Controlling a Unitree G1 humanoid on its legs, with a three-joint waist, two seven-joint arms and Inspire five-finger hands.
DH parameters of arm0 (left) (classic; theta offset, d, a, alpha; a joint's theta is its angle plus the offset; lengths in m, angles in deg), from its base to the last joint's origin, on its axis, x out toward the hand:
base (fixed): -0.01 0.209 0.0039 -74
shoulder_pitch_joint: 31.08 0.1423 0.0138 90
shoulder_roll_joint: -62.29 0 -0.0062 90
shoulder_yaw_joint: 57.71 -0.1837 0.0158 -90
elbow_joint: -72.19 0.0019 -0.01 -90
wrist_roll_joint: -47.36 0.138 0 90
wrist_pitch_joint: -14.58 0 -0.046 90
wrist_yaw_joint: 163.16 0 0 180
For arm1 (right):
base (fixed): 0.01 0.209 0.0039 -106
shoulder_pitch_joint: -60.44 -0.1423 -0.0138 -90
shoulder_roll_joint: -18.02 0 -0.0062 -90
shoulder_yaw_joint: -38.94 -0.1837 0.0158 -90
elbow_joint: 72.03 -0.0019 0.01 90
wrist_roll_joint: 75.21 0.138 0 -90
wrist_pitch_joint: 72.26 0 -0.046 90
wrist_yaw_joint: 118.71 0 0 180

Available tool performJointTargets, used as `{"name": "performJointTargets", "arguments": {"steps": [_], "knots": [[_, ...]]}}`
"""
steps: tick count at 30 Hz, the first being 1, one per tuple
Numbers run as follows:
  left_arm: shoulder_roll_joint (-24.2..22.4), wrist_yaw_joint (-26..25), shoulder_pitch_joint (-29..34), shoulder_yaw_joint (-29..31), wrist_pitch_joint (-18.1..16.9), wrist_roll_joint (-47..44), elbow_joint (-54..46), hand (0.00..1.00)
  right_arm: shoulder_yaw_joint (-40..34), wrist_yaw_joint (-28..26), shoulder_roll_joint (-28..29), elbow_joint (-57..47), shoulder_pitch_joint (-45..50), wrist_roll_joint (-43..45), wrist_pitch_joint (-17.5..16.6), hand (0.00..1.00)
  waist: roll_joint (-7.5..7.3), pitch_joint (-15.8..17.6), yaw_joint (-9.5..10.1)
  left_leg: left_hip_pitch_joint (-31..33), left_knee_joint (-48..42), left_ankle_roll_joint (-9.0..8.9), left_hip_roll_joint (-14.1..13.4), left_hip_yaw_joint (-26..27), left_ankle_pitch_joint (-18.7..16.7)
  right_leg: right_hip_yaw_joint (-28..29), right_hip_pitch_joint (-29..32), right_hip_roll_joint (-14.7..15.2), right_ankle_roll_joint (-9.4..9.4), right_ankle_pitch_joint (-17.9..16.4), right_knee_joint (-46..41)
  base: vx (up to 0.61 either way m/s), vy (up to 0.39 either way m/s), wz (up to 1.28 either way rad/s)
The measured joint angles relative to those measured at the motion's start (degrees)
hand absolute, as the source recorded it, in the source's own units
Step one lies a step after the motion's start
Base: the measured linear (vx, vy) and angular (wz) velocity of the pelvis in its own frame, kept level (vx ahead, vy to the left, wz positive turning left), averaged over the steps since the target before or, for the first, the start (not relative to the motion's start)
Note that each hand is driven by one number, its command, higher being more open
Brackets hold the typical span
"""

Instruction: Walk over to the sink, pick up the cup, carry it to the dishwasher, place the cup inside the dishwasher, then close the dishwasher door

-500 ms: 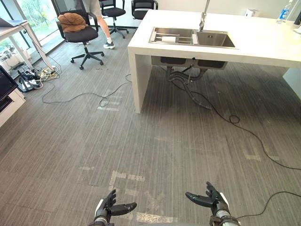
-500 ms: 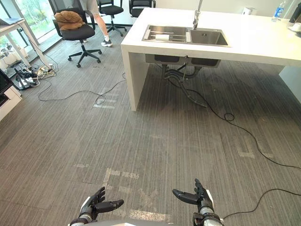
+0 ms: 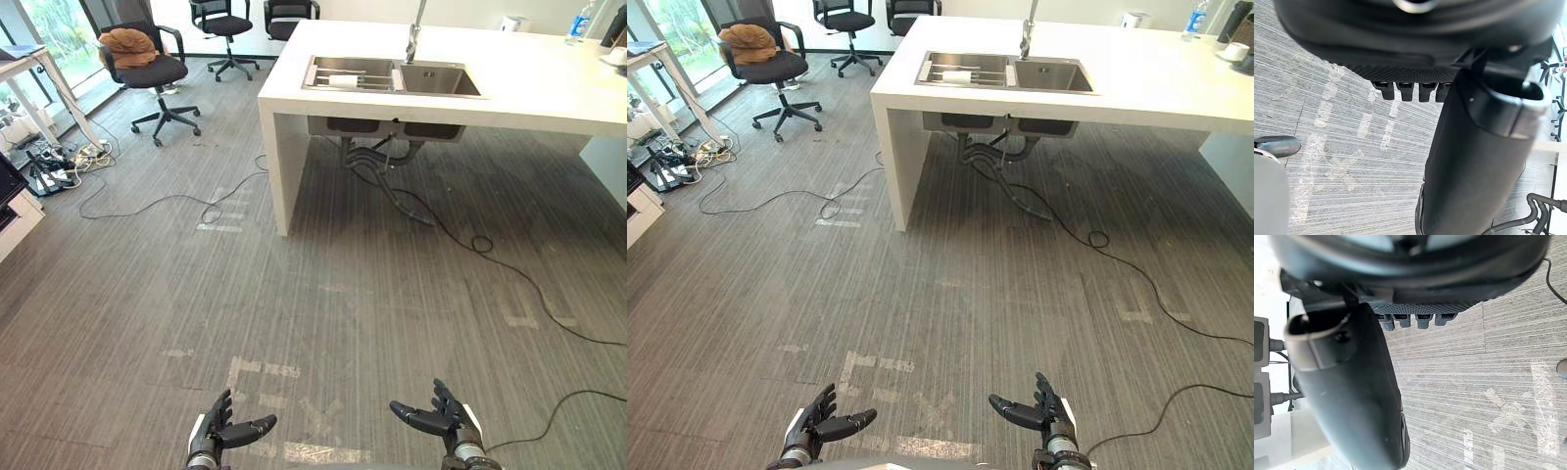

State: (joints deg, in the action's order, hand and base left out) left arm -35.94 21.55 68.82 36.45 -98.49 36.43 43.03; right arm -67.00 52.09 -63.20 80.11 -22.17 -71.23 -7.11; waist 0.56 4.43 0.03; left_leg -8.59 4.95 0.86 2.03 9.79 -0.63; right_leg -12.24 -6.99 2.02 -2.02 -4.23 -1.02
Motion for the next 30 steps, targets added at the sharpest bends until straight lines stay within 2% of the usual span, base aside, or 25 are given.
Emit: {"name": "performJointTargets", "arguments": {"steps": [4,12,22,24,26,27,29,30], "knots": [[0.0,-0.9,0.1,0.0,-1.2,-0.4,-0.6,1.0,-0.1,-0.4,0.1,0.0,0.1,1.5,-0.2,1.0,0.02,0.0,0.0,-0.2,0.0,-0.01,-0.2,0.9,0.0,1.1,0.1,-0.3,0.35,0.3,0.1,-0.05,-0.023,-0.11],[0.0,-1.2,0.4,0.0,-1.2,-0.4,-2.8,1.0,-2.0,-2.3,0.0,-0.1,0.7,3.4,-0.3,1.0,0.02,0.1,0.03,-0.6,0.0,-0.23,-0.8,2.5,-0.2,2.9,0.4,-0.9,0.89,0.8,0.4,-0.04,-0.032,-0.13],[0.5,1.3,1.4,3.2,-0.8,-3.6,-6.8,1.0,-4.2,-5.2,-3.9,-2.5,1.8,6.1,-0.3,1.0,0.8,0.8,0.39,-0.1,-4.5,-0.28,-1.5,4.6,-3.3,5.2,0.1,-1.3,0.92,0.7,-0.3,0.0,-0.019,-0.12],[0.4,1.8,1.4,4.3,-0.7,-3.7,-6.8,1.0,-4.9,-5.5,-4.3,-3.2,1.8,6.3,-0.3,1.0,0.87,1.3,0.4,0.1,-5.7,-0.18,-1.6,4.6,-4.1,5.3,0.3,-1.0,0.79,-0.3,-1.8,0.0,0.0,0.0],[0.4,1.8,1.7,4.5,-0.5,-3.8,-6.8,1.0,-5.2,-5.6,-4.2,-3.5,1.8,7.3,-0.3,1.0,0.81,1.6,0.44,0.5,-7.7,0.3,-1.5,4.6,-5.4,5.2,1.7,-0.5,0.65,-2.4,-5.5,-0.01,0.01,0.02],[0.2,1.8,2.0,4.5,-0.4,-3.8,-6.9,1.0,-5.2,-5.7,-4.2,-4.3,2.1,7.4,-0.3,1.0,0.72,1.7,0.46,1.1,-9.7,0.63,-1.4,4.6,-6.7,5.2,3.0,0.2,0.29,-4.5,-9.2,-0.01,0.029,0.04],[-0.1,1.8,2.4,4.3,-0.1,-3.8,-6.9,1.0,-5.1,-5.8,-4.1,-4.8,2.2,7.3,-0.2,1.0,0.45,2.0,0.53,2.2,-13.5,1.37,-1.0,4.6,-9.4,4.9,5.3,1.8,-0.71,-8.1,-16.2,-0.02,0.04,0.02],[-0.2,1.8,2.5,4.1,0.6,-3.8,-6.9,1.0,-5.1,-5.7,-4.1,-5.0,2.2,7.4,-0.2,1.0,0.38,2.3,0.63,2.5,-15.5,1.66,-0.7,4.8,-11.0,4.0,7.2,3.1,-2.25,-9.9,-21.8,-0.02,0.046,-0.04]]}}
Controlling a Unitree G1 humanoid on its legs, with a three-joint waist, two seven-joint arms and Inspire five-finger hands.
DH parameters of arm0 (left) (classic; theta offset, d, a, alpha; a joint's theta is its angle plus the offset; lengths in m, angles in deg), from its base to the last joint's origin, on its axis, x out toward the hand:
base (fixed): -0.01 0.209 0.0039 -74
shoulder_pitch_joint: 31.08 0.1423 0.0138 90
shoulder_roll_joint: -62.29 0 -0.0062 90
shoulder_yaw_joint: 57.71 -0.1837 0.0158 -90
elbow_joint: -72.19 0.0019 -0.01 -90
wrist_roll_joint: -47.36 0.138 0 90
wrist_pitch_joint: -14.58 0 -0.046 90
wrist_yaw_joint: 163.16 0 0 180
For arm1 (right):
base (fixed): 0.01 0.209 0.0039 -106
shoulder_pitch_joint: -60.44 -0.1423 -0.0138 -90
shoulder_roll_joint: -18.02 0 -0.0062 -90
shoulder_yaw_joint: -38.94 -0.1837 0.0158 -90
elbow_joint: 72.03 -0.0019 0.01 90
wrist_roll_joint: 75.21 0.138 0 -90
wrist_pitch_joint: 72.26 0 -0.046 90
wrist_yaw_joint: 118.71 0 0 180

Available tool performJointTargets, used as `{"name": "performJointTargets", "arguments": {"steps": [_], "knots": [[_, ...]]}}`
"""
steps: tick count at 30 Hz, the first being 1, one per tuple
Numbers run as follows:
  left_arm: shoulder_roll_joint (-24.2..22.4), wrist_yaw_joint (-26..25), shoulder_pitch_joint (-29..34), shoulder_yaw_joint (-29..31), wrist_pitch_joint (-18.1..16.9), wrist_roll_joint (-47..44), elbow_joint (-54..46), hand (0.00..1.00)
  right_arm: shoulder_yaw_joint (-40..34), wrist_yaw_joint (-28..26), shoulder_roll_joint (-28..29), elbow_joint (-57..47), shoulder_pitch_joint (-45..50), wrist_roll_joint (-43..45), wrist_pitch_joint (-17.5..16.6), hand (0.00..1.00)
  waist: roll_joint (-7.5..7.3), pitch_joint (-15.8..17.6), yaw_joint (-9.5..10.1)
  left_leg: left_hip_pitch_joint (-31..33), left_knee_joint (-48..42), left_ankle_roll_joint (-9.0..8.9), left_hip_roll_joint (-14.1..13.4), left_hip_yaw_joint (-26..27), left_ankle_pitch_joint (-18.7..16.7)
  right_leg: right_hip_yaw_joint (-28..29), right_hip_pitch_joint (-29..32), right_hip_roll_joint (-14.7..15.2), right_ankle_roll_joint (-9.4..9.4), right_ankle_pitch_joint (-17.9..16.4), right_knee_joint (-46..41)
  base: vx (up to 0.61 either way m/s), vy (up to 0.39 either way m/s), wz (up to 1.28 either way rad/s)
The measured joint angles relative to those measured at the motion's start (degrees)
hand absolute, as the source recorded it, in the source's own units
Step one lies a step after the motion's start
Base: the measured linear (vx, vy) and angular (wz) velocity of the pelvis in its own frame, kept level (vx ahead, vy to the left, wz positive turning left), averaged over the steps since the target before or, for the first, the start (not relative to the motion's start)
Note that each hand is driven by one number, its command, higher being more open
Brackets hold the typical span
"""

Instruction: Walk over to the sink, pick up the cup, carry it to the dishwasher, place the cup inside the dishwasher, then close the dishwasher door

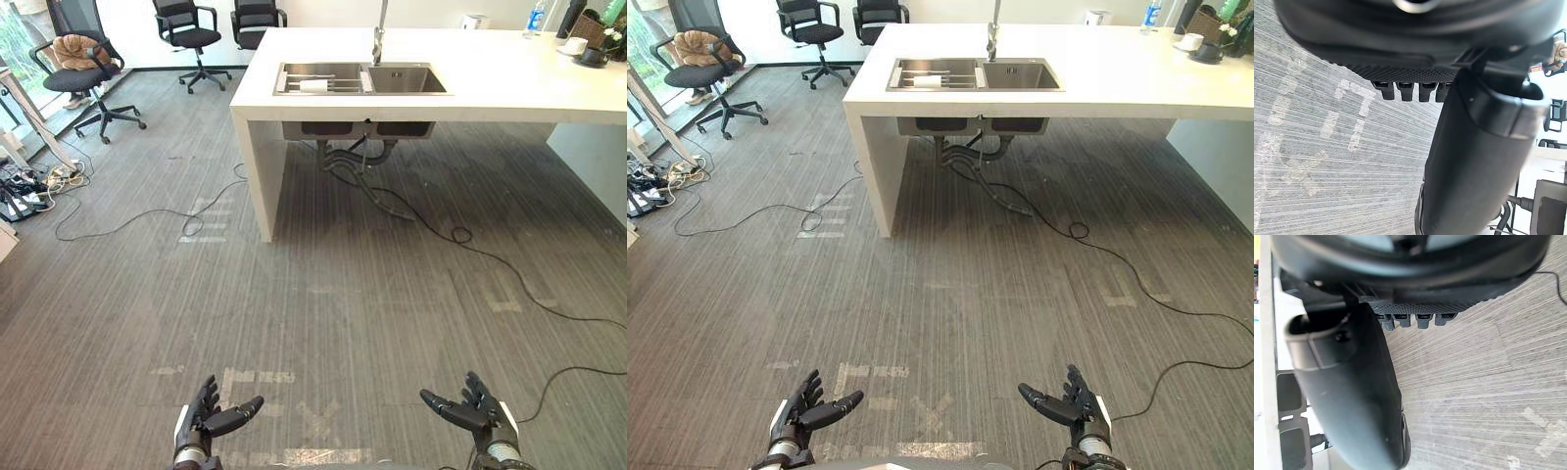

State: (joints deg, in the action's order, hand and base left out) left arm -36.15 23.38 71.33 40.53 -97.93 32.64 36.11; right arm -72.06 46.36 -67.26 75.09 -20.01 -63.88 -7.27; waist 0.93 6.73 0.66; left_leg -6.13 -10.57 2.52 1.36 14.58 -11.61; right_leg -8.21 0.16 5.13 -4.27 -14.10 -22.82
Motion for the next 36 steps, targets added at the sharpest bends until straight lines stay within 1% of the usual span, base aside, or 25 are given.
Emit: {"name": "performJointTargets", "arguments": {"steps": [1,2,4,7,10,11,12,13,14,15,16,18,19,21,23,25,26,27,28,30,31,32,33,34,36], "knots": [[0.0,0.0,0.0,-0.3,0.2,0.0,0.0,1.0,0.1,0.1,0.1,-0.1,-0.1,0.0,0.2,1.0,-0.2,0.4,0.08,0.0,-1.1,0.68,0.2,0.1,-0.6,-0.7,2.4,1.1,-0.94,-0.6,-6.0,0.0,0.074,-0.02],[0.1,-0.1,0.2,-0.3,0.3,0.0,-0.4,1.0,0.5,0.1,0.7,-0.3,0.0,0.0,0.7,1.0,-0.44,0.7,0.13,-0.1,-2.6,1.08,0.5,0.1,-1.7,-3.0,6.8,3.5,-0.68,-0.2,-16.4,0.01,0.053,-0.01],[0.1,-0.4,0.5,-0.3,0.8,0.0,-1.5,1.0,1.4,0.3,0.9,-0.3,0.1,0.0,1.4,1.0,-0.66,1.4,0.14,-1.6,-3.3,1.51,0.8,0.1,-2.7,-4.8,10.0,6.1,0.11,0.0,-24.3,0.08,0.028,0.0],[0.3,-0.7,0.4,-0.3,1.3,-0.2,-3.1,1.0,1.5,0.3,1.2,-0.3,0.1,-0.1,1.8,1.0,-0.46,2.5,-0.21,-3.6,-3.4,0.63,-0.3,-0.8,-3.6,-7.9,12.6,8.1,-0.51,-0.9,-22.0,0.14,-0.018,0.14],[0.5,-1.4,-0.5,0.3,1.3,-1.1,-5.0,1.0,1.4,-0.4,1.7,-0.3,0.3,0.0,1.8,1.0,-0.08,3.1,-0.38,-4.4,-4.3,-1.88,-3.9,-3.1,-5.4,-10.6,13.5,7.1,-0.7,-0.1,-10.4,0.23,-0.152,0.3],[0.7,-1.4,-0.3,0.4,1.1,-1.1,-4.7,1.0,1.4,-0.9,1.9,-0.3,0.6,0.0,1.6,1.0,0.03,3.1,-0.26,-5.0,-4.7,-3.58,-5.5,-3.7,-6.6,-10.2,13.5,6.2,-0.64,2.1,-5.7,0.29,-0.229,0.25],[1.0,-1.4,-0.1,0.4,0.8,-1.1,-4.5,1.0,1.4,-1.0,2.2,-0.3,0.9,0.0,1.3,1.0,-0.58,2.8,-0.07,-5.3,-4.7,-4.25,-5.8,-3.8,-7.2,-9.7,13.5,5.9,-0.38,3.4,-3.8,0.33,-0.268,0.19],[1.6,-1.4,0.3,0.4,0.7,-1.1,-3.9,1.0,1.4,-1.3,2.4,-0.2,1.2,0.0,0.8,1.0,-1.77,2.5,0.0,-6.9,-4.6,-5.76,-6.5,-4.2,-8.7,-9.3,13.2,6.1,0.97,6.7,-3.5,0.42,-0.32,0.21],[1.4,-1.4,0.9,0.5,0.8,-1.1,-2.9,1.0,1.4,-1.4,2.3,-0.1,1.4,0.0,0.8,1.0,-1.53,1.7,-0.16,-9.0,-4.8,-7.52,-8.6,-4.5,-9.5,-10.0,12.1,4.6,2.41,8.2,-4.5,0.47,-0.33,0.21],[0.9,-1.4,1.2,0.5,0.8,-1.1,-2.3,1.0,1.1,-1.2,2.3,-0.1,1.3,0.1,0.8,1.0,-0.94,1.0,-0.15,-9.1,-5.9,-7.88,-9.8,-4.7,-9.5,-10.8,11.6,3.5,3.11,6.7,-4.9,0.53,-0.334,0.08],[0.1,-1.4,1.3,0.5,0.7,-1.0,-2.1,1.0,1.1,-0.9,2.2,-0.1,0.7,0.4,0.7,1.0,-0.46,0.5,-0.15,-6.0,-13.4,-7.85,-11.9,-4.8,-8.8,-11.3,10.8,2.0,4.48,5.1,-4.8,0.62,-0.396,-0.05],[-1.3,-1.3,1.2,0.4,0.6,-0.6,-1.9,1.0,1.1,-0.9,1.8,-0.1,-0.6,0.3,0.6,1.0,0.22,0.3,-0.17,0.3,-27.1,-6.85,-15.1,-5.3,-4.9,-12.1,9.0,0.3,5.53,3.4,-4.4,0.58,-0.371,0.01],[-1.8,-1.3,0.9,0.2,0.5,0.3,-1.9,1.0,1.3,-0.7,1.5,-0.1,-1.1,0.3,0.6,1.0,0.97,0.3,-0.19,4.7,-36.2,-6.03,-18.1,-5.4,-1.0,-12.9,6.3,-1.2,6.37,2.6,-2.1,0.36,-0.18,0.16],[-2.1,-1.2,0.3,0.2,0.5,0.3,-1.9,1.0,1.3,-0.5,1.3,-0.1,-1.4,0.3,0.8,1.0,1.16,0.7,0.05,9.8,-45.9,-5.22,-20.0,-5.1,-2.1,-13.2,1.2,-2.9,6.75,2.3,2.5,0.43,-0.176,0.09],[-2.1,-1.3,-0.1,0.2,0.5,0.3,-2.0,1.0,1.2,-0.2,0.9,-0.2,-1.8,0.4,0.9,1.0,0.28,1.3,0.02,13.0,-44.7,-5.1,-18.1,-2.9,-4.2,-13.3,-3.8,-2.9,6.5,2.5,7.1,0.41,-0.131,0.01],[-2.5,-1.3,-0.5,0.2,0.6,0.3,-3.2,1.0,1.1,0.2,0.4,-1.8,-2.0,0.6,1.6,1.0,0.3,1.6,0.06,17.7,-35.0,-3.91,-13.9,1.6,-6.0,-13.2,-8.4,-1.6,6.36,2.6,11.5,0.43,-0.023,-0.02],[-2.7,-1.3,-0.6,0.2,0.6,0.2,-4.3,1.0,1.0,0.3,0.5,-2.8,-2.1,0.8,1.8,1.0,0.08,1.9,0.15,19.6,-29.7,-4.0,-12.0,3.3,-5.8,-13.1,-9.6,-0.7,6.31,2.6,12.5,0.39,0.043,-0.09],[-3.0,-1.3,-0.7,0.2,0.6,0.2,-5.3,1.0,1.1,0.5,0.7,-3.8,-2.2,0.9,1.8,1.0,0.12,2.4,0.39,21.0,-23.6,-3.88,-10.0,4.4,-4.6,-13.0,-10.5,0.1,6.18,2.5,12.9,0.38,0.09,-0.23],[-3.2,-1.3,-0.6,0.2,0.6,0.2,-6.5,1.0,1.2,1.0,1.3,-5.0,-2.0,0.9,1.8,1.0,0.19,2.8,1.15,22.9,-15.9,-3.83,-8.4,5.2,-0.9,-12.4,-11.8,1.2,4.87,1.7,12.8,0.38,0.136,-0.3],[-3.3,-1.3,-0.3,0.2,0.6,0.1,-7.8,1.0,2.7,1.7,2.1,-6.9,-0.5,0.8,1.8,1.0,0.8,2.8,2.35,24.7,-9.4,-4.23,-8.4,5.3,5.4,-11.2,-14.2,1.4,1.06,-1.6,12.1,0.41,0.184,-0.34],[-3.4,-1.3,0.2,0.2,0.6,-0.1,-8.2,1.0,3.9,1.9,2.1,-7.4,0.4,0.8,1.8,1.0,1.8,2.6,2.66,25.0,-9.3,-2.86,-9.9,5.3,8.0,-10.6,-15.4,1.0,0.0,-4.4,10.3,0.46,0.281,-0.42],[-3.1,-1.4,0.7,0.2,0.9,-1.2,-8.2,1.0,5.5,2.2,3.1,-6.9,0.8,0.6,1.9,1.0,1.27,1.8,3.32,25.2,-14.6,1.5,-9.8,5.8,10.4,-9.3,-16.5,2.5,-0.25,-8.1,7.2,0.47,0.299,-0.35],[-2.9,-1.5,0.9,0.2,1.0,-1.7,-8.2,1.0,5.9,2.3,3.9,-6.8,0.8,0.1,2.2,1.0,-0.01,1.5,3.27,25.6,-16.8,2.5,-9.0,6.5,8.1,-9.1,-16.5,4.0,0.36,-9.7,5.9,0.51,0.289,-0.25],[-3.0,-1.4,0.8,0.0,1.1,-2.2,-8.2,1.0,5.9,2.4,4.8,-6.8,0.7,-0.2,2.3,1.0,-2.49,0.7,3.23,25.8,-19.4,3.26,-7.4,7.8,4.4,-8.5,-16.1,6.8,1.1,-10.8,3.1,0.64,0.321,-0.05],[-3.5,-1.3,0.1,-1.2,1.1,-2.1,-8.2,1.0,5.8,2.1,4.9,-6.5,-0.2,-0.3,2.4,1.0,-3.01,0.5,3.21,25.9,-21.9,3.88,-6.1,8.2,0.7,-5.8,-10.5,10.1,-0.92,-7.8,-9.2,0.56,0.305,0.02]]}}
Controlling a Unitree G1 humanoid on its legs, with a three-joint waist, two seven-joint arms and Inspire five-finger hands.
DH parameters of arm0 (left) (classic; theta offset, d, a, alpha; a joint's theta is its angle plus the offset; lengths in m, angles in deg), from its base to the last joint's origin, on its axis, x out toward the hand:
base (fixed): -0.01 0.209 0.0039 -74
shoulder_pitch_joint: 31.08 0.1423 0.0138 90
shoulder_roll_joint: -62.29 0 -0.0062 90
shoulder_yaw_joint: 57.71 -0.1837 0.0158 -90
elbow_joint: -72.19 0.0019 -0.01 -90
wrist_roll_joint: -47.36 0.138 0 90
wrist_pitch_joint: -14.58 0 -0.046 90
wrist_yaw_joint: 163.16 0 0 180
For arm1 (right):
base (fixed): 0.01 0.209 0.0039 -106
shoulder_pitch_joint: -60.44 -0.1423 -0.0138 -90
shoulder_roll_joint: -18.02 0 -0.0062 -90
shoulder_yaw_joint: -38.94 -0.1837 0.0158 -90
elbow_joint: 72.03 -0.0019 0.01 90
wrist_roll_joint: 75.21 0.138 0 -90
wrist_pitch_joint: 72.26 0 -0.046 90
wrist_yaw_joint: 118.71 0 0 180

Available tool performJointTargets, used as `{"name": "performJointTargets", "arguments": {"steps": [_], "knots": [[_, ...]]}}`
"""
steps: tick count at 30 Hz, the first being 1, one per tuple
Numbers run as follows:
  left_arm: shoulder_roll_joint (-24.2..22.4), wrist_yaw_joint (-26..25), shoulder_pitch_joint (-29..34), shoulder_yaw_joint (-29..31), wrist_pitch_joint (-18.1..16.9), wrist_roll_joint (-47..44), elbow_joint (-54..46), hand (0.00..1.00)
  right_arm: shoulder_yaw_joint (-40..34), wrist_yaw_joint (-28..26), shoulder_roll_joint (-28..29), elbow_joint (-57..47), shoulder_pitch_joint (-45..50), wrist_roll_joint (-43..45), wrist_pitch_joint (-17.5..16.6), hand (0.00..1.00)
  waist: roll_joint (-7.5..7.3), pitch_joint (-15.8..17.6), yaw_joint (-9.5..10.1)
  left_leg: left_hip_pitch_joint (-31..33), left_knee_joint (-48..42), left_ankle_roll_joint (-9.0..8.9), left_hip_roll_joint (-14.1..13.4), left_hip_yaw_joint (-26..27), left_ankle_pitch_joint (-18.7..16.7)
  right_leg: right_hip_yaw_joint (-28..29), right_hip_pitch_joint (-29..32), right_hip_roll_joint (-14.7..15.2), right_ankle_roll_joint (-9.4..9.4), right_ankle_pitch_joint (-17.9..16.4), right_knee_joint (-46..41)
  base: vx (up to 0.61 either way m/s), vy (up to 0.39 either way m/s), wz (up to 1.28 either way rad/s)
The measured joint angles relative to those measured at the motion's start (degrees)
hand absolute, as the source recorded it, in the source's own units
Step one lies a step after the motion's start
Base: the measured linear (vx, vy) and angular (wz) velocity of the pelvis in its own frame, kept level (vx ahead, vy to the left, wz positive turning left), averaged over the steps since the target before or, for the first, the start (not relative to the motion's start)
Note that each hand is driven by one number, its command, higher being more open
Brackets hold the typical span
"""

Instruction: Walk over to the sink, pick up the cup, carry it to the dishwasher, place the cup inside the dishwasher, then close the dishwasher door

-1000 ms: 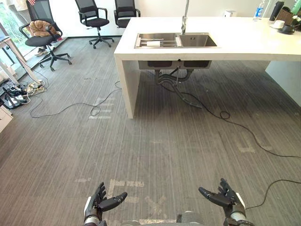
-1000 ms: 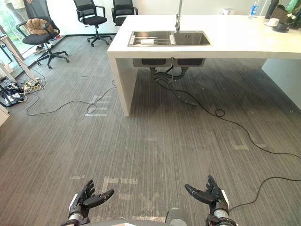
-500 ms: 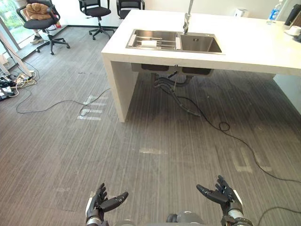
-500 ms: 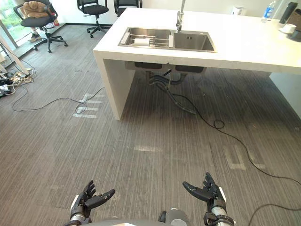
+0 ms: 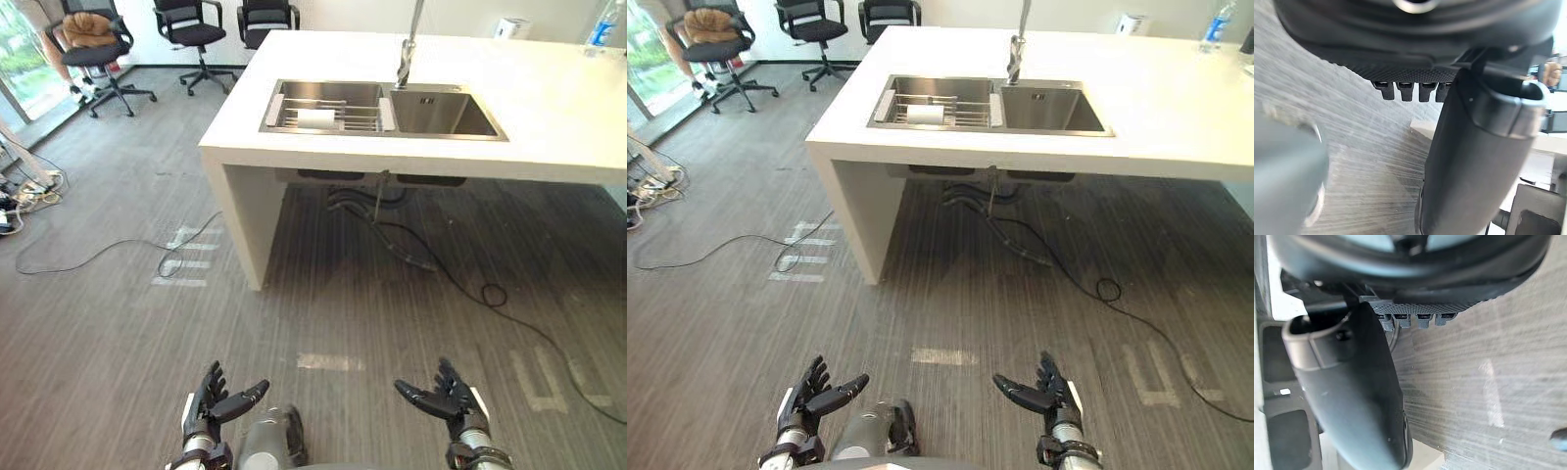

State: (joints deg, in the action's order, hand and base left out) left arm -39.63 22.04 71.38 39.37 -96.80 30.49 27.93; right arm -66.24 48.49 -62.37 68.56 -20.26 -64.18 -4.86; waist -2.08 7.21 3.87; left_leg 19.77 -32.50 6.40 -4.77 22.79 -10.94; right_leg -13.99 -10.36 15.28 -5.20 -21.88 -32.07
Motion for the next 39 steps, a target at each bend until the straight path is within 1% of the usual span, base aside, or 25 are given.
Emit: {"name": "performJointTargets", "arguments": {"steps": [1,2,4,6,9,10,12,13,14,15,16,17,18,19,20,21,23,25,28,31,32,33,34,37,39], "knots": [[0.2,-0.1,-0.1,-0.9,0.0,0.2,0.1,1.0,0.0,-0.2,-0.1,1.2,-0.6,-0.2,0.1,1.0,-0.01,0.0,0.02,-1.3,-0.8,0.07,0.7,-0.2,-2.4,2.0,4.5,1.8,-0.79,5.4,-10.5,0.37,0.217,0.07],[0.3,-0.5,-0.1,-1.2,0.0,1.2,0.3,1.0,0.1,-0.5,-0.1,3.1,-1.1,-0.3,0.2,1.0,-0.06,0.0,-0.05,-4.2,-0.1,0.08,1.3,-0.4,-4.1,3.0,7.8,3.2,-2.02,8.6,-18.9,0.47,0.228,0.03],[0.6,-1.8,1.0,-2.0,0.0,1.2,0.2,1.0,0.6,-0.8,-0.1,4.7,-0.9,-1.1,0.4,1.0,0.3,-0.1,-0.07,-10.4,3.1,0.33,1.9,-0.5,-4.8,0.9,10.4,3.5,-1.28,7.6,-24.0,0.55,0.204,0.0],[2.1,-3.7,0.8,-2.9,0.0,1.2,-0.1,1.0,1.1,-1.5,-0.1,5.0,-0.7,-1.4,0.4,1.0,1.11,0.1,-0.26,-15.2,7.3,-0.06,2.0,-1.3,-4.6,-2.4,12.6,1.1,-1.6,6.1,-19.3,0.39,0.103,0.17],[3.8,-7.1,-1.7,-3.0,-0.1,1.2,-1.7,1.0,0.8,-2.6,-0.4,5.0,-0.4,-1.6,0.1,1.0,1.19,0.1,-0.67,-19.3,13.0,-1.48,1.9,-3.7,-3.6,-6.6,16.7,-2.6,-1.32,5.8,-1.8,0.29,0.002,0.36],[4.0,-7.8,-2.5,-3.1,-0.1,1.2,-3.0,1.0,0.4,-3.0,-0.3,4.9,0.0,-1.1,-0.2,1.0,1.24,0.1,-1.22,-20.3,14.2,-2.08,1.9,-5.1,-3.7,-6.6,18.2,-3.3,-1.19,7.2,4.6,0.29,-0.048,0.51],[4.4,-8.1,-2.8,-2.9,-0.8,1.2,-5.1,1.0,0.3,-3.8,-0.1,4.7,1.0,-0.6,-0.2,1.0,1.23,0.1,-1.94,-21.5,14.5,-3.37,1.9,-7.1,-4.4,-5.4,20.6,-3.9,-0.35,11.1,9.1,0.28,-0.108,0.61],[4.4,-8.7,-2.7,-3.0,-1.2,1.3,-6.0,1.0,0.4,-4.0,0.5,4.6,2.3,-0.5,-0.2,1.0,1.18,0.1,-2.2,-22.6,14.3,-4.75,2.0,-8.6,-5.2,-4.5,21.3,-3.9,1.72,14.5,9.6,0.29,-0.164,0.65],[4.4,-9.0,-2.5,-3.0,-1.2,1.3,-6.6,1.0,0.4,-4.0,0.9,4.6,2.9,-0.3,-0.2,1.0,0.95,0.0,-2.34,-23.3,14.1,-5.52,2.1,-9.2,-5.6,-4.5,21.2,-3.8,2.68,16.4,9.4,0.32,-0.237,0.74],[4.0,-9.4,-2.2,-2.9,-1.2,1.4,-8.2,1.0,0.5,-3.9,1.6,4.6,4.0,0.1,-0.1,1.0,0.99,-0.5,-2.54,-24.4,13.1,-7.35,1.4,-10.9,-6.9,-4.9,20.6,-3.7,2.65,17.6,7.1,0.36,-0.303,0.51],[3.5,-9.7,-1.8,-2.9,-1.2,1.4,-9.3,1.0,0.6,-3.9,1.6,4.5,3.9,0.2,0.0,1.0,1.77,-0.7,-2.39,-24.3,12.4,-8.24,0.5,-11.2,-7.4,-5.5,20.3,-4.3,3.02,16.5,6.8,0.44,-0.37,0.42],[2.3,-10.3,-1.2,-3.0,-1.3,2.5,-12.3,1.0,1.1,-3.9,1.6,3.0,3.6,0.2,0.0,1.0,3.29,-0.8,-1.95,-22.9,8.9,-9.64,-1.7,-11.3,-8.2,-6.5,20.2,-5.7,2.7,14.0,6.6,0.34,-0.311,0.13],[1.9,-10.3,-1.2,-3.1,-1.3,2.5,-13.1,1.0,1.1,-3.9,1.5,2.3,3.5,0.2,0.1,1.0,3.67,-0.7,-1.77,-21.5,6.2,-9.78,-2.6,-11.2,-8.2,-6.8,20.2,-6.1,3.12,13.3,6.5,0.32,-0.334,0.13],[1.1,-10.4,-0.9,-3.2,-1.3,2.8,-14.5,1.0,1.0,-3.7,1.4,1.4,2.9,0.2,0.3,1.0,4.05,-0.9,-1.6,-18.9,0.4,-11.04,-4.1,-11.3,-7.2,-7.3,19.7,-6.5,3.46,12.3,6.2,0.28,-0.308,0.11],[0.7,-10.4,-0.6,-3.3,-1.3,3.4,-15.9,1.0,1.0,-3.5,1.2,0.3,2.5,0.2,0.8,1.0,3.98,-0.9,-1.7,-17.1,-5.1,-10.36,-5.2,-11.4,-5.2,-7.8,18.4,-6.7,4.17,11.0,5.7,0.22,-0.25,0.09],[0.7,-10.4,-0.5,-3.3,-1.3,3.5,-16.4,1.0,1.0,-3.5,1.1,0.1,2.5,0.3,0.9,1.0,3.95,-0.9,-1.71,-16.7,-6.3,-10.04,-5.5,-11.4,-4.6,-7.9,18.2,-6.7,4.33,10.6,5.6,0.18,-0.168,0.13],[0.8,-10.6,0.1,-3.7,-1.3,4.3,-20.9,1.0,0.7,-2.9,-0.5,-1.1,2.6,0.7,1.1,1.0,3.81,-0.8,-1.72,-12.7,-16.4,-7.74,-7.7,-11.3,1.4,-8.6,15.3,-6.9,5.2,8.8,5.8,0.18,-0.15,0.11],[1.9,-10.9,0.1,-3.7,-1.3,4.6,-24.6,1.0,-0.5,-2.8,-1.3,-1.3,2.5,0.8,1.1,1.0,3.79,-0.9,-1.52,-10.5,-18.6,-6.97,-8.7,-10.8,0.1,-8.8,13.3,-7.1,5.38,8.7,7.9,0.18,-0.095,0.03],[4.2,-11.5,0.0,-3.7,-1.4,4.7,-33.2,1.0,-2.5,-2.5,-1.7,-1.5,3.5,1.2,1.1,1.0,3.32,-0.6,-1.39,-10.3,-8.3,-7.55,-7.2,-8.3,-3.1,-8.8,9.6,-6.4,4.23,9.5,12.6,0.21,-0.009,0.05],[5.6,-11.3,-0.1,-3.7,-1.6,4.7,-44.5,1.0,-2.2,-2.0,-2.5,-1.4,5.0,1.1,1.1,1.0,3.13,-0.5,-0.37,-7.4,0.6,-7.72,-2.5,-8.2,-2.7,-8.0,6.3,-4.1,3.26,9.7,16.0,0.25,0.147,-0.08],[6.5,-11.3,-0.1,-3.6,-1.8,5.2,-48.9,1.0,-1.7,-1.8,-2.9,-1.3,5.4,1.1,0.9,1.0,4.01,-1.1,0.23,-6.5,5.5,-7.53,-1.3,-8.4,1.1,-7.2,5.7,-4.0,1.44,9.2,15.9,0.24,0.216,-0.31],[6.7,-11.3,-0.1,-3.5,-2.1,5.3,-50.8,1.0,-1.3,-1.8,-3.1,-1.3,5.8,1.1,0.7,1.0,5.08,-1.6,0.52,-6.4,8.6,-7.21,-1.5,-8.9,6.5,-6.6,5.6,-4.6,0.25,8.7,15.2,0.26,0.242,-0.4],[7.2,-11.3,-0.5,-3.1,-3.3,5.7,-53.0,1.0,-0.2,-1.6,-2.9,-0.2,5.9,1.0,0.5,1.0,6.49,-2.8,0.89,-7.4,9.4,-5.48,-2.2,-8.7,5.7,-5.5,5.4,-5.0,-1.81,7.2,13.4,0.22,0.189,-0.25],[8.5,-11.4,-2.6,-3.2,-3.0,5.7,-57.8,1.0,0.0,-2.1,0.1,0.9,4.7,0.4,0.5,1.0,3.31,-3.1,0.9,-7.6,9.0,-3.75,0.9,-7.5,2.6,-1.0,5.8,-2.0,-0.74,6.0,11.9,0.23,0.15,-0.06],[8.5,-10.7,-2.6,-3.3,-2.5,5.7,-60.8,1.0,-0.2,-2.3,0.9,0.8,4.4,0.1,0.5,1.0,2.75,-2.8,1.67,-9.0,8.4,-3.39,1.5,-6.1,0.1,0.2,6.9,-0.6,-0.87,6.1,7.9,0.17,0.132,-0.23]]}}
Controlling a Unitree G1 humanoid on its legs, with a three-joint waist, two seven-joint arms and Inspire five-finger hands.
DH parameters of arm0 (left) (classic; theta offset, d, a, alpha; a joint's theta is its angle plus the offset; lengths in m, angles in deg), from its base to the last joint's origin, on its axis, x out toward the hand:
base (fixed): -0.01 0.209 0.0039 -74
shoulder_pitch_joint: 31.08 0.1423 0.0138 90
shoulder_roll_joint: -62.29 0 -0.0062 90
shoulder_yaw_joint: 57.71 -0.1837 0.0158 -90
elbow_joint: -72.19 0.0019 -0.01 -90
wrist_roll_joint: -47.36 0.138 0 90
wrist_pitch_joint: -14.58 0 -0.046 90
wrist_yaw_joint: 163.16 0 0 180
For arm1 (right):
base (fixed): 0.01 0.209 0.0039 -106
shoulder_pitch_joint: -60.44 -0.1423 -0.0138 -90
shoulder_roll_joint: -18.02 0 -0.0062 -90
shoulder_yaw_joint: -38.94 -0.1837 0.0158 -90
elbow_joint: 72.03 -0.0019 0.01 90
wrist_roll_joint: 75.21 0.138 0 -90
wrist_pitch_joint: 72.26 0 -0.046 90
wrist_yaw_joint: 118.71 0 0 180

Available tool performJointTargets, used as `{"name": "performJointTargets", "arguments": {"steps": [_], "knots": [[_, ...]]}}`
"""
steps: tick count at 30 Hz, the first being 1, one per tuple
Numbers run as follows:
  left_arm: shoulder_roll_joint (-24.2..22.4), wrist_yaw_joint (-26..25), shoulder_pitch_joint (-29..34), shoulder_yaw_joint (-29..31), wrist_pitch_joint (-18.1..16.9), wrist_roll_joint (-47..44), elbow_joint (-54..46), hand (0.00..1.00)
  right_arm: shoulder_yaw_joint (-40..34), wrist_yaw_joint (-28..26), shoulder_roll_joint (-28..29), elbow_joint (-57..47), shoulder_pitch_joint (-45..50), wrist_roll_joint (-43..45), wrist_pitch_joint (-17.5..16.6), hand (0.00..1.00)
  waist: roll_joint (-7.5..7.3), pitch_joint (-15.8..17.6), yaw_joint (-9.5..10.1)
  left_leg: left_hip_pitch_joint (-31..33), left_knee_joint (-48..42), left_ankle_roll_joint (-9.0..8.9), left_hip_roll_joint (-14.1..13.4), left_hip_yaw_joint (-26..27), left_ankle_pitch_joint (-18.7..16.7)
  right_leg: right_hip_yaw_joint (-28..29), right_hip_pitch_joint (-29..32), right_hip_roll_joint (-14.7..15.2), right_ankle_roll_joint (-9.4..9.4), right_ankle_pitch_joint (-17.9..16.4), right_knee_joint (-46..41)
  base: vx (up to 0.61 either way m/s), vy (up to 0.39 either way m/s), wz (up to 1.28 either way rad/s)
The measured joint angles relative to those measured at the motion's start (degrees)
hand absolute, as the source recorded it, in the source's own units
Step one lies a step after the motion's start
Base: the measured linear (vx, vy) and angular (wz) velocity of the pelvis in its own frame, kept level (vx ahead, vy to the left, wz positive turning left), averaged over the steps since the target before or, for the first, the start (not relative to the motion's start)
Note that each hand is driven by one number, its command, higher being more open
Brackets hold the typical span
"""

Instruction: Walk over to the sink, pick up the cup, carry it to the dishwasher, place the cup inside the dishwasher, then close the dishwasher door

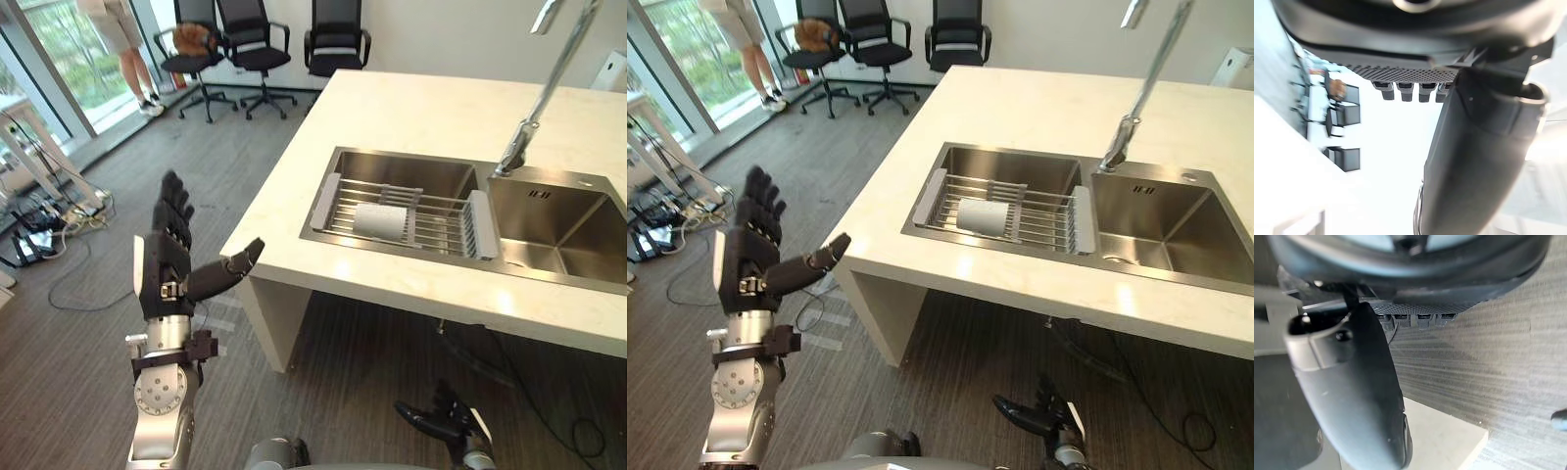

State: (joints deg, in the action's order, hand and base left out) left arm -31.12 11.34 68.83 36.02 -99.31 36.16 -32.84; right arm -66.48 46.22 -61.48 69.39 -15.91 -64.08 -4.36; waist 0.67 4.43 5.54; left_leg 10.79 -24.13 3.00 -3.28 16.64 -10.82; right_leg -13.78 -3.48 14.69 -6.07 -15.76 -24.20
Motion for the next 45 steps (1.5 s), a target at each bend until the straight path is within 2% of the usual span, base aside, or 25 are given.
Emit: {"name": "performJointTargets", "arguments": {"steps": [2,4,6,9,11,12,13,14,16,17,18,20,22,23,24,25,26,27,28,32,35,41,45], "knots": [[0.3,1.3,0.1,-0.1,0.2,0.0,-1.6,1.0,-0.1,-0.3,0.3,0.0,0.2,0.0,0.0,1.0,-0.21,-0.1,0.33,-2.7,0.0,0.15,0.4,0.8,-2.3,1.1,1.9,1.6,-0.99,1.0,-7.7,0.18,0.096,-0.24],[1.9,3.3,0.0,-0.4,1.2,0.0,-4.9,1.0,-1.6,-1.5,1.2,0.0,0.3,-0.1,-0.2,1.0,-0.64,-0.5,0.21,-5.5,0.9,0.32,0.4,1.1,-3.8,1.3,7.0,3.5,-2.47,4.2,-19.7,0.2,0.024,-0.15],[3.1,4.2,-0.2,-1.5,1.4,0.1,-5.7,1.0,-2.9,-2.3,1.8,0.0,1.0,-0.4,-0.5,1.0,-0.88,-0.8,-0.22,-7.7,3.0,0.0,0.2,1.0,-3.8,0.2,9.8,3.7,-1.62,3.2,-23.5,0.2,-0.04,-0.03],[3.7,4.2,-0.7,-3.6,2.3,0.1,-4.4,1.0,-3.9,-2.6,1.8,0.0,2.6,-1.4,-1.1,1.0,-0.56,-1.4,-1.04,-11.1,6.5,-1.45,-1.0,1.0,-3.0,-4.3,12.1,2.5,-0.22,1.7,-18.5,0.22,-0.114,-0.01],[4.3,3.0,-2.2,-4.2,2.7,0.1,-1.5,1.0,-3.9,-2.4,2.5,0.0,3.0,-1.8,-2.1,1.0,-0.59,-1.5,-2.56,-12.0,7.1,-4.04,-3.2,0.7,-2.9,-5.3,14.6,0.1,0.24,2.0,-8.4,0.24,-0.207,0.01],[4.4,2.7,-2.7,-4.2,2.8,0.1,-0.6,1.0,-3.8,-2.2,2.8,0.0,3.0,-2.2,-2.3,1.0,-0.79,-1.7,-3.1,-11.9,6.9,-4.6,-3.6,0.6,-3.0,-4.9,15.1,-0.6,0.73,3.1,-5.3,0.26,-0.257,0.09],[4.9,2.1,-3.4,-4.1,3.5,0.1,0.7,1.0,-2.8,-1.6,3.5,-0.1,3.5,-2.4,-2.7,1.0,-2.32,-2.1,-4.0,-11.8,5.8,-5.94,-3.8,0.1,-3.7,-3.5,15.4,-1.6,3.08,10.5,1.1,0.28,-0.289,0.16],[3.6,1.8,-3.5,-4.5,4.3,0.2,2.7,1.0,-1.7,-0.4,3.2,0.1,4.3,-2.6,-2.7,1.0,-0.57,-2.3,-4.9,-12.2,5.4,-7.08,-5.7,-1.0,-4.2,-4.2,14.3,-3.3,2.84,10.0,0.7,0.29,-0.286,0.1],[3.0,1.6,-3.5,-5.2,4.9,0.8,3.6,1.0,-0.2,1.2,3.3,-0.8,5.1,-3.1,-2.6,1.0,0.78,-3.0,-4.93,-12.8,6.3,-8.33,-7.8,-1.0,-3.4,-4.4,13.9,-5.8,4.53,8.8,1.7,0.26,-0.263,-0.15],[2.6,1.6,-3.5,-5.8,4.9,1.5,3.6,1.0,0.7,2.3,2.9,-1.8,5.3,-4.1,-2.2,1.0,0.93,-3.1,-5.22,-13.0,6.2,-8.91,-8.5,-1.0,-2.4,-4.5,13.6,-6.6,5.11,8.2,1.9,0.24,-0.238,-0.18],[2.3,1.6,-3.6,-6.1,4.9,1.8,3.6,1.0,1.3,2.9,2.7,-2.7,5.6,-4.5,-1.8,1.0,1.07,-3.0,-5.31,-12.8,5.3,-8.92,-8.9,-1.2,-2.0,-4.6,12.9,-7.0,5.33,8.1,2.7,0.2,-0.198,-0.04],[1.5,1.1,-3.6,-7.5,4.9,3.5,3.7,1.0,2.6,4.6,2.5,-5.7,7.0,-5.1,-0.9,1.0,1.52,-2.6,-5.45,-10.6,-2.1,-9.17,-10.6,-2.2,-1.0,-5.2,9.9,-8.1,5.56,7.8,5.2,0.14,-0.137,0.04],[1.2,0.3,-3.6,-8.5,4.7,5.3,3.7,1.0,4.7,6.4,2.1,-8.0,8.7,-6.4,0.0,1.0,1.73,-2.4,-5.48,-6.8,-13.0,-7.21,-12.2,-2.3,3.8,-5.2,6.0,-8.1,5.8,7.5,8.0,0.11,-0.104,0.01],[1.2,0.1,-3.5,-8.5,4.5,5.8,3.7,1.0,5.1,6.7,2.0,-8.3,9.1,-6.6,0.0,1.0,1.58,-2.3,-5.4,-6.3,-14.6,-6.97,-12.3,-2.2,4.5,-5.1,5.2,-8.1,5.86,7.4,8.6,0.1,-0.079,-0.04],[1.1,-0.5,-3.5,-8.7,3.7,6.6,3.5,1.0,5.9,7.1,1.9,-9.3,9.5,-6.8,0.0,1.0,1.85,-2.5,-5.16,-5.9,-15.0,-6.26,-12.4,-2.0,3.3,-5.0,4.8,-7.8,6.09,7.3,9.2,0.1,-0.038,-0.04],[1.1,-0.6,-3.7,-8.7,2.9,6.8,3.0,1.0,6.3,7.9,1.2,-9.6,9.6,-7.0,0.0,1.0,2.5,-2.5,-5.29,-5.7,-11.9,-5.88,-11.6,-1.7,0.7,-4.9,4.9,-7.5,6.3,7.2,9.4,0.09,-0.017,-0.03],[1.1,-0.6,-3.8,-8.7,2.7,6.9,2.9,1.0,6.4,8.3,1.0,-9.4,9.5,-7.0,0.0,1.0,2.62,-2.4,-5.24,-5.8,-9.6,-5.74,-11.0,-1.7,-0.2,-4.7,5.0,-7.3,6.32,7.2,9.3,0.06,0.031,-0.05],[1.2,-0.6,-3.8,-8.7,2.2,7.4,2.5,1.0,7.1,9.4,0.6,-9.3,9.3,-7.3,-0.1,1.0,2.75,-2.5,-5.13,-6.3,-0.6,-4.88,-8.9,-1.7,2.3,-4.4,5.7,-6.7,5.38,7.0,8.6,0.06,0.062,-0.04],[1.3,-0.6,-3.8,-8.7,2.1,7.9,2.3,1.0,7.1,9.7,0.4,-9.1,9.3,-7.4,-0.3,1.0,3.27,-2.8,-5.11,-7.2,2.9,-5.31,-8.0,-1.5,4.1,-4.1,6.2,-6.4,4.65,6.5,7.7,0.06,0.063,0.0],[1.7,-0.5,-3.9,-8.9,2.7,7.9,2.3,1.0,7.5,11.1,0.2,-9.0,9.4,-8.6,-1.1,1.0,2.94,-2.8,-5.44,-9.0,10.2,-6.53,-5.5,-1.6,5.2,-4.1,8.3,-5.2,3.98,6.5,7.1,0.02,0.068,0.07],[2.9,-0.3,-4.2,-10.6,5.4,8.0,2.3,1.0,8.1,11.8,0.1,-8.0,9.4,-8.6,-1.2,1.0,2.66,-2.9,-5.55,-9.9,13.5,-6.54,-4.1,-1.7,7.2,-4.2,8.5,-4.3,3.64,6.8,7.2,-0.01,0.044,0.06],[5.4,2.2,-6.8,-16.0,9.7,10.7,2.6,1.0,9.5,11.8,-1.1,-6.4,9.4,-8.6,-1.3,1.0,2.76,-3.4,-5.94,-12.3,21.0,-7.24,-3.8,-1.8,12.4,-5.4,8.3,-4.9,4.49,7.3,9.2,-0.07,-0.035,0.07],[7.1,3.0,-8.7,-16.6,12.1,14.7,5.3,1.0,9.6,11.7,-1.5,-5.5,9.6,-8.6,-1.2,1.0,3.13,-4.1,-6.68,-13.7,24.0,-7.58,-4.2,-1.8,13.8,-5.6,8.1,-5.7,4.69,7.5,9.6,-0.06,-0.045,0.0]]}}
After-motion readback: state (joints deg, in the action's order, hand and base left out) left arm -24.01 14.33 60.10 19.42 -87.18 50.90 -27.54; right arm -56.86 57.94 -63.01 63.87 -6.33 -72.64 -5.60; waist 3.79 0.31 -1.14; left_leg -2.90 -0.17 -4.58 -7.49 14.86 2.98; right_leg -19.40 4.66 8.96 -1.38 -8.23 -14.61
